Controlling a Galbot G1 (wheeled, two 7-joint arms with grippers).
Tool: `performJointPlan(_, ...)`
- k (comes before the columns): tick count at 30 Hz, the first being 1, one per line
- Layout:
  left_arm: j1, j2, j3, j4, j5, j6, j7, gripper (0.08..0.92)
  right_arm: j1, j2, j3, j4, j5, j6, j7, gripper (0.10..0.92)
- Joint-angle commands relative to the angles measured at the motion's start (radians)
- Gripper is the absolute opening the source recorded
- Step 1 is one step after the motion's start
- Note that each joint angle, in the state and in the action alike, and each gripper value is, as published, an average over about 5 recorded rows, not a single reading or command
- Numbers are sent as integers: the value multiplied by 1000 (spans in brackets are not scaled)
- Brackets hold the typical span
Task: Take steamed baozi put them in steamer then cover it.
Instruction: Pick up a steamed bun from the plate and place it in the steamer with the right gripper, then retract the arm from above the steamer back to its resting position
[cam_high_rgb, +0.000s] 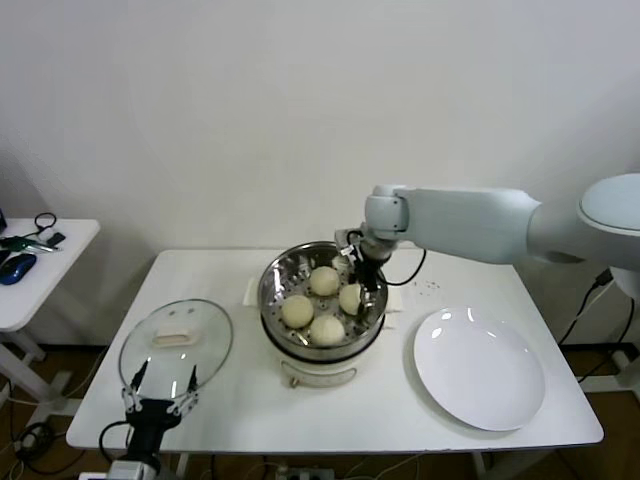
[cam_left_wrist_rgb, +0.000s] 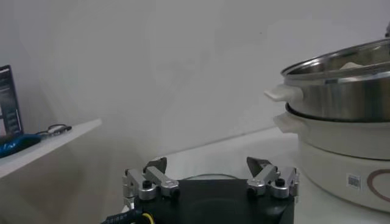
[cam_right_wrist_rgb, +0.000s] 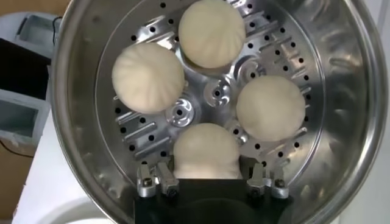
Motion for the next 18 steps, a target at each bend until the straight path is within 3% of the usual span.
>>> performJointPlan(1,-9,1,1,7,0,1,0,823,-23,10,17,-22,-24,-4,-4,718)
performJointPlan(6,-11,4,1,11,0,1,0,823,-8,-10,37,-11,-19,-4,-15,812)
performJointPlan(18,-4,18,2,14,5,1,-1,823,103,-182,103,94,55,65,20,823)
